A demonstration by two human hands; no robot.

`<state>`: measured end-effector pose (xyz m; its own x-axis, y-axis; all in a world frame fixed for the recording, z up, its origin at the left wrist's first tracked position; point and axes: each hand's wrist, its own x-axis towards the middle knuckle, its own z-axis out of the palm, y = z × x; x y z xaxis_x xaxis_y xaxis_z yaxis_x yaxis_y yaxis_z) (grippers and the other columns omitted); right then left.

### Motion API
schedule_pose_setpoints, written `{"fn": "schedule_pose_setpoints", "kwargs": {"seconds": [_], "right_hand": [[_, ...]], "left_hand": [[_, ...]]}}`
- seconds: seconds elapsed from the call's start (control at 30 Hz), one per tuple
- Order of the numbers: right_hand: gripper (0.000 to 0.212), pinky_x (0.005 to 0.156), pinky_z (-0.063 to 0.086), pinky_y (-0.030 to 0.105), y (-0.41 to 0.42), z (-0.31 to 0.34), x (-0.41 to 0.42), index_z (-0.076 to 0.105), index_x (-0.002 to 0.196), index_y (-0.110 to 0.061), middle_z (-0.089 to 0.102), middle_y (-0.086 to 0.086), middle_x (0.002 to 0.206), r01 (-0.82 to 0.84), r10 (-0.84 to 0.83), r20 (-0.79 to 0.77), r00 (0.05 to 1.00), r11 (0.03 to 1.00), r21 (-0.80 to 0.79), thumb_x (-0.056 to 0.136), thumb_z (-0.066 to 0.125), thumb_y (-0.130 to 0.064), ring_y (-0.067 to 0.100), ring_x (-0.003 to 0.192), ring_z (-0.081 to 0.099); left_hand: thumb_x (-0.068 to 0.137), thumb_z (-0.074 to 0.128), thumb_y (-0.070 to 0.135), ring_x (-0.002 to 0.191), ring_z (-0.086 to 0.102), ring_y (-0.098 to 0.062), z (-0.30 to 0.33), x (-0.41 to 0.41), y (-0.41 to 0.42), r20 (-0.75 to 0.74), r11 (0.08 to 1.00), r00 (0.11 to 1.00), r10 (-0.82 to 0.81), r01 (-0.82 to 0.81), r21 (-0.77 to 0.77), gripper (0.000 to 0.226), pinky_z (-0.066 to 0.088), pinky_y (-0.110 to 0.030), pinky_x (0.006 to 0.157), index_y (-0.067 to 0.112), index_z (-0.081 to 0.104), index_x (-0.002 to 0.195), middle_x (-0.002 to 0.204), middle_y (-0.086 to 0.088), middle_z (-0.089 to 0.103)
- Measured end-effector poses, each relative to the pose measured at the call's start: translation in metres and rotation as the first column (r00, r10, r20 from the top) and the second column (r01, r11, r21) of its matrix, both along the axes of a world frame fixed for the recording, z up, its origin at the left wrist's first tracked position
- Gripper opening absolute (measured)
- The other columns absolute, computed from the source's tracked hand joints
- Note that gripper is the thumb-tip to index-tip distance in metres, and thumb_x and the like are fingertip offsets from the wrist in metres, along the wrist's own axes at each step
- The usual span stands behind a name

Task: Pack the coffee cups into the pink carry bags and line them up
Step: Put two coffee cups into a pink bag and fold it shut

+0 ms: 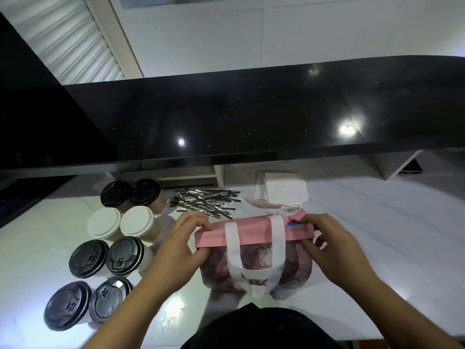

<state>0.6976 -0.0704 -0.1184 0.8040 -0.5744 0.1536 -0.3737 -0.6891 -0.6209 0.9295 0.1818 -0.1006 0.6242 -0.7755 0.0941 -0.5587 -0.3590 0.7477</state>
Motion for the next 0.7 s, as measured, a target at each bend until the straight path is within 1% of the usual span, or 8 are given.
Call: {"fn": "schedule_pose_setpoints", "kwargs": {"seconds": [0.07, 0.17, 0.27, 0.37, 0.47, 0.57, 0.63, 0.7], "right_hand": [[0.046, 0.061, 0.044, 0.012, 0.002, -0.003, -0.002, 0.065, 0.118, -0.030, 0.058, -0.022, 0.102, 0.001, -0.002, -0.014, 1.000, 0.997, -0.083, 0.080, 0.087, -0.017, 0.005, 0.069, 0.055], [0.046, 0.071, 0.040, 0.010, 0.002, -0.007, -0.008, 0.064, 0.120, -0.026, 0.061, -0.014, 0.110, -0.042, 0.041, -0.005, 0.999, 0.989, -0.140, 0.079, 0.085, -0.030, 0.002, 0.086, 0.049], [0.040, 0.078, 0.043, 0.012, 0.003, -0.006, -0.011, 0.056, 0.123, -0.034, 0.048, -0.028, 0.115, -0.052, 0.052, -0.003, 0.999, 0.993, -0.102, 0.089, 0.071, -0.048, -0.003, 0.099, 0.045], [0.025, 0.070, 0.049, 0.023, 0.002, -0.010, -0.006, 0.064, 0.111, -0.028, 0.050, -0.018, 0.104, 0.024, -0.017, 0.045, 0.999, 0.987, -0.160, 0.090, 0.070, -0.038, 0.006, 0.095, 0.045], [0.027, 0.074, 0.047, 0.027, -0.001, -0.009, -0.001, 0.069, 0.110, -0.024, 0.055, -0.006, 0.107, 0.046, -0.038, 0.033, 0.999, 0.965, -0.258, 0.085, 0.078, -0.029, 0.014, 0.099, 0.045], [0.024, 0.085, 0.044, 0.037, -0.003, -0.002, 0.002, 0.069, 0.118, -0.025, 0.060, -0.004, 0.114, -0.062, 0.077, 0.023, 0.997, 0.922, -0.383, 0.094, 0.065, -0.030, 0.023, 0.106, 0.052], [0.024, 0.087, 0.039, 0.038, -0.003, 0.005, 0.006, 0.070, 0.120, -0.026, 0.062, -0.004, 0.112, -0.144, 0.155, -0.010, 0.988, 0.888, -0.437, 0.100, 0.057, -0.029, 0.025, 0.105, 0.053], [0.030, 0.087, 0.042, 0.040, -0.001, 0.013, 0.013, 0.070, 0.120, -0.026, 0.063, -0.005, 0.113, -0.230, 0.219, -0.081, 0.972, 0.849, -0.475, 0.094, 0.055, -0.029, 0.024, 0.106, 0.054]], "left_hand": [[0.082, 0.075, -0.004, 0.117, 0.056, 0.002, 0.000, -0.002, -0.002, 0.076, 0.999, 0.996, -0.046, 0.047, -0.012, 0.049, 0.038, -0.004, 0.090, 0.037, 0.057, 0.100, 0.123, 0.027, 0.057], [0.077, 0.072, -0.010, 0.115, 0.055, 0.006, 0.000, -0.003, -0.004, 0.152, 0.995, 0.983, -0.101, 0.102, -0.002, 0.047, 0.038, -0.003, 0.087, 0.032, 0.059, 0.094, 0.122, 0.027, 0.057], [0.081, 0.073, 0.015, 0.115, 0.056, 0.005, 0.002, -0.004, -0.002, 0.171, 0.991, 0.977, -0.131, 0.130, 0.014, 0.028, 0.039, -0.006, 0.088, 0.035, 0.061, 0.094, 0.124, 0.029, 0.056], [0.088, 0.068, 0.024, 0.105, 0.059, 0.000, 0.001, -0.002, -0.002, 0.214, 0.991, 0.967, -0.136, 0.135, 0.024, 0.013, 0.047, -0.027, 0.090, 0.035, 0.065, 0.094, 0.119, 0.027, 0.060], [0.090, 0.063, 0.013, 0.097, 0.057, -0.002, -0.001, 0.001, -0.004, 0.285, 0.989, 0.947, -0.145, 0.136, 0.051, 0.031, 0.046, -0.030, 0.087, 0.040, 0.066, 0.105, 0.113, 0.025, 0.060], [0.092, 0.063, 0.005, 0.100, 0.056, -0.012, 0.001, 0.004, -0.006, 0.340, 0.978, 0.918, -0.206, 0.180, 0.108, 0.051, 0.041, -0.028, 0.085, 0.045, 0.063, 0.124, 0.114, 0.019, 0.059], [0.085, 0.067, -0.007, 0.100, 0.053, -0.011, 0.004, 0.007, -0.009, 0.343, 0.963, 0.903, -0.257, 0.212, 0.164, 0.067, 0.040, -0.029, 0.084, 0.040, 0.062, 0.132, 0.113, 0.015, 0.059], [0.077, 0.069, -0.011, 0.103, 0.054, -0.013, 0.009, 0.009, -0.016, 0.341, 0.945, 0.888, -0.308, 0.246, 0.215, 0.072, 0.041, -0.031, 0.085, 0.034, 0.064, 0.132, 0.116, 0.012, 0.062]]}}
